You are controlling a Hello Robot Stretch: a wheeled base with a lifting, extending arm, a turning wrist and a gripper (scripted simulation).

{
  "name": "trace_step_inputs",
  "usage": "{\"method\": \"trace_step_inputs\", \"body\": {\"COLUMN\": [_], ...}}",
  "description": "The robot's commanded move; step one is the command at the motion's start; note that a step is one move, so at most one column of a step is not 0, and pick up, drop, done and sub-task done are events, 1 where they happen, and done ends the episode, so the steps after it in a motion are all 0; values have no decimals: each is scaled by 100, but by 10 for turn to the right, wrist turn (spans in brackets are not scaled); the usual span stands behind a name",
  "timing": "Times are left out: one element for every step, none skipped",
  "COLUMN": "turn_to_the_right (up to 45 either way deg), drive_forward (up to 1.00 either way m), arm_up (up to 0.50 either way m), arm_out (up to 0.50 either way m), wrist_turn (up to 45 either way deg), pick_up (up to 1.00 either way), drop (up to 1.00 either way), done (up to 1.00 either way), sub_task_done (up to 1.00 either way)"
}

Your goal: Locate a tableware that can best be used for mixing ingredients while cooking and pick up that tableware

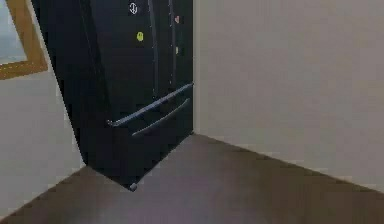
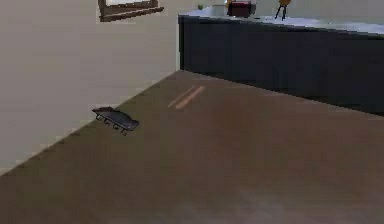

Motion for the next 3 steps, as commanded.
{"method": "trace_step_inputs", "body": {"turn_to_the_right": [-450,-30,0], "drive_forward": [0,0,40], "arm_up": [0,0,0], "arm_out": [0,0,0], "wrist_turn": [0,0,0], "pick_up": [0,0,0], "drop": [0,0,0], "done": [0,0,0], "sub_task_done": [0,0,0]}}
